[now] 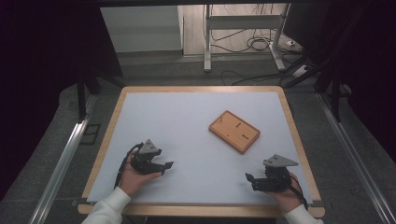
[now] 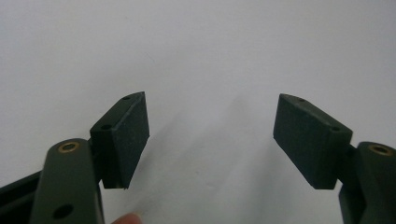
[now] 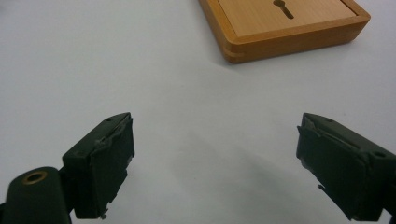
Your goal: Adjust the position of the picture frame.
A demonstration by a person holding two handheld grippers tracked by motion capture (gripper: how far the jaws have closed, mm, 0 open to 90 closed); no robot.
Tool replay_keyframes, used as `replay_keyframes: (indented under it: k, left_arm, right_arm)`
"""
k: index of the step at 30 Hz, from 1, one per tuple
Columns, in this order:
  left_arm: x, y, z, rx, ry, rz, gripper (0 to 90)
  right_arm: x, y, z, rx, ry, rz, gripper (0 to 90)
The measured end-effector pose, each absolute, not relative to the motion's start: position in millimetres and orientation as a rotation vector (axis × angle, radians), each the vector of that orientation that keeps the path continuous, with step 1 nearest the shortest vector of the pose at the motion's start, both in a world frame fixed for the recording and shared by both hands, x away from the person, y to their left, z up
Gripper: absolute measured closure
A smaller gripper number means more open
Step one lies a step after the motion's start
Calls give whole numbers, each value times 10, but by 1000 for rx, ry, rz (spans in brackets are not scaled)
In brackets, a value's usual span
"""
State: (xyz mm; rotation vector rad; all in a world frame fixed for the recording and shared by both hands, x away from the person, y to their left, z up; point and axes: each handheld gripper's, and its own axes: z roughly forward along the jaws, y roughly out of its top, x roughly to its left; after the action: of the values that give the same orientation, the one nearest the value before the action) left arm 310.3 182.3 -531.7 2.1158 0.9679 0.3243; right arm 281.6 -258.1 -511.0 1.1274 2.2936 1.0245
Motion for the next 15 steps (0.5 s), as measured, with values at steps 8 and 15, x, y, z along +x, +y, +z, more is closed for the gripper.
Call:
replay_keyframes:
  k: [8, 15]
  left_arm:
    - [3089, 1822, -5342, 2139, 960, 339, 264]
    - [2985, 1880, -5277, 2113, 945, 369, 263]
  right_arm:
    - [2847, -2628, -5130, 1088, 2311, 1080, 144]
    - [2822, -2527, -5086, 1032, 2304, 1095, 177]
